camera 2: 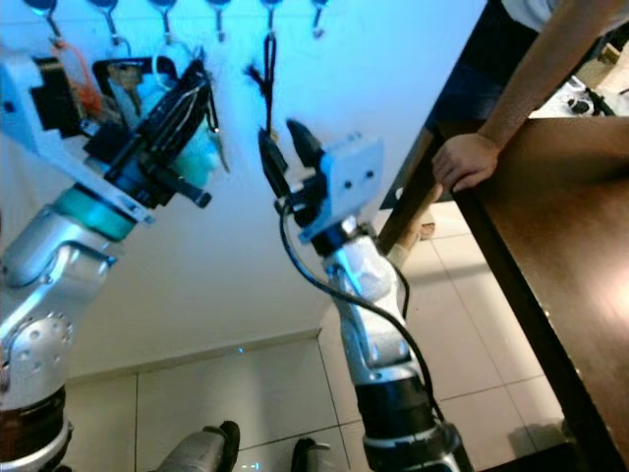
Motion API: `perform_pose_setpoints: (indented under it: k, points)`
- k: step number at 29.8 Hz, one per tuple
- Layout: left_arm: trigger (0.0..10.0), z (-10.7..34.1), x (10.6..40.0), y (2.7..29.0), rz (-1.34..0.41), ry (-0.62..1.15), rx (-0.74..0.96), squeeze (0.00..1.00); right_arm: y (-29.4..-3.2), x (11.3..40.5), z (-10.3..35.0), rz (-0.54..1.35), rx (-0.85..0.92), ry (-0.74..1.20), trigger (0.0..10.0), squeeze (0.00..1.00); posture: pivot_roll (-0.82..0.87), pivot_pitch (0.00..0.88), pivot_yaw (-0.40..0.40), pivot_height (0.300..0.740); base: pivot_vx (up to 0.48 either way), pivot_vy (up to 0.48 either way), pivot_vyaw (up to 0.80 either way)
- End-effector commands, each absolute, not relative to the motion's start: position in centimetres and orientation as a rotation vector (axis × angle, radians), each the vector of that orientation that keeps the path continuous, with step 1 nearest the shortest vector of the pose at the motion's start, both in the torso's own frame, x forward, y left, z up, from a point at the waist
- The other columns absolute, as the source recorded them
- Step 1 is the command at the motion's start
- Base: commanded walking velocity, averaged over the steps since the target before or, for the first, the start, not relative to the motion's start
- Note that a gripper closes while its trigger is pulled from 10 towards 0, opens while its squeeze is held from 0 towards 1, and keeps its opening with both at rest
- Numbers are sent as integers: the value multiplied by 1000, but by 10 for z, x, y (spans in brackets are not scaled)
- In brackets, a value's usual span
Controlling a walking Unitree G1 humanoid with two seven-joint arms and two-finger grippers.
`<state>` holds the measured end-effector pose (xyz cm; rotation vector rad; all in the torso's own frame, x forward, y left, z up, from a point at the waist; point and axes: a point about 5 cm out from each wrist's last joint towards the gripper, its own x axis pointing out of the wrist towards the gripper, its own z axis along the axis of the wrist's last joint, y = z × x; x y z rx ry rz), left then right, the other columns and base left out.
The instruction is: Hang keys on a hook
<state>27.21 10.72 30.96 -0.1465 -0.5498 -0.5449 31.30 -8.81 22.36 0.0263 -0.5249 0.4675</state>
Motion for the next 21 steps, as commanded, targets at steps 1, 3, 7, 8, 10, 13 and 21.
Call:
perform_pose_setpoints:
  k: [1,3,7,8,10,13,21]
  points:
    - [10000,311,273,105,-544,-556,-134,0,-95,313,210,426,16,-484,10000,0,119,88,45,740,0,0,0]
    - [10000,316,276,106,-532,-572,-130,0,-101,312,194,397,0,-435,10000,0,117,88,46,740,0,0,0]
    - [10000,326,279,105,-535,-607,-127,0,-105,310,183,379,-24,-398,10000,0,113,89,48,740,0,0,0]
    - [10000,328,279,103,-540,-617,-121,0,-106,310,183,379,-27,-393,10000,0,111,87,49,740,0,0,0]
    - [10000,330,280,102,-544,-625,-114,0,-106,311,184,379,-28,-393,10000,0,111,87,49,740,0,0,0]
    - [10000,331,281,100,-543,-630,-96,0,-106,311,186,381,-33,-399,10000,0,111,87,49,740,0,0,0]
    - [10000,336,297,96,-449,-663,124,0,-106,316,192,371,-45,-422,10000,0,114,92,46,740,0,0,0]
